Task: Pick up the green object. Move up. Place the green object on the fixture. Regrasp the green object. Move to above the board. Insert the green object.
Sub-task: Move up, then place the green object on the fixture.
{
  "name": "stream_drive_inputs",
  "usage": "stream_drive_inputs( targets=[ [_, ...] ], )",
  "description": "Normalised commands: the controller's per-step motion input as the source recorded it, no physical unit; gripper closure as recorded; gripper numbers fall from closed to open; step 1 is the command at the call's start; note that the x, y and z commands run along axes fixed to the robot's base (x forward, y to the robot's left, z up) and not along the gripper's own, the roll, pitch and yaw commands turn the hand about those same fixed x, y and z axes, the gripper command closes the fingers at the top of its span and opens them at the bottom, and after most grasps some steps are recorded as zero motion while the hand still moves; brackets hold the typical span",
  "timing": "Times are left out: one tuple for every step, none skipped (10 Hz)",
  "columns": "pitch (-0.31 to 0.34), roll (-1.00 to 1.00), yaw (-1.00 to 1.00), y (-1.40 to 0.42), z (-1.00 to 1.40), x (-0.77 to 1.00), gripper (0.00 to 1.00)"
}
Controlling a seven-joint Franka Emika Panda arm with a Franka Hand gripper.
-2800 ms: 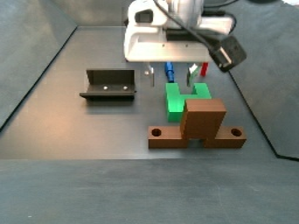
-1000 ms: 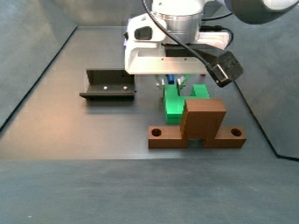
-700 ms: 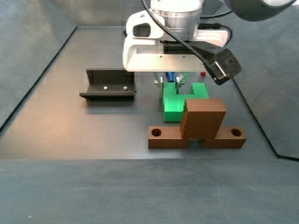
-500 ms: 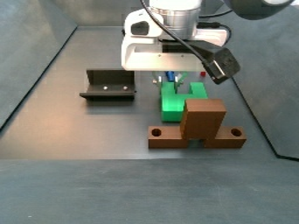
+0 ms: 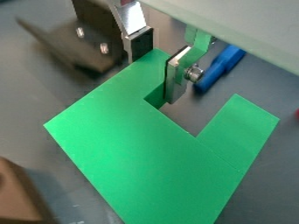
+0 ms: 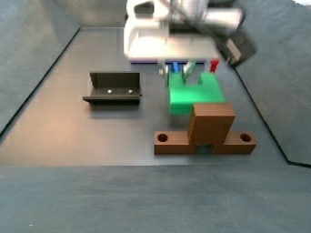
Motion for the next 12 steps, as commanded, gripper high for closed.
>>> stream_drive_inputs(
  targets=[
    [-0.016,0.01,-0.04,0.02,0.25,-0.02,1.00],
    [0.000,-0.01,0.00,0.00,0.00,0.00,1.00],
    [0.014,0.00,-0.01,-0.04,0.00,0.03,1.00],
    [-0.103,-0.06,-0.09,0.00,0.00,0.00,1.00],
    [0.000,-0.59,-0.04,-0.25,0.22,0.63,1.00],
    [0.209,-0.61,0.00,-0.31,0.37,0.91,1.00],
    [0.200,-0.61,0.00,-0.32,0.37,0.91,1.00],
    [0.223,-0.64,0.00,-0.33,0.39,0.93,1.00],
    [0.140,-0.67,0.00,-0.27,0.35,0.92,1.00],
    [0.000,-1.00,-0.24,0.00,0.29,0.84,1.00],
    [-0.477,-1.00,-0.30,0.07,0.07,0.62,1.00],
    [-0.500,-1.00,-0.29,0.07,0.04,0.62,1.00]
  ],
)
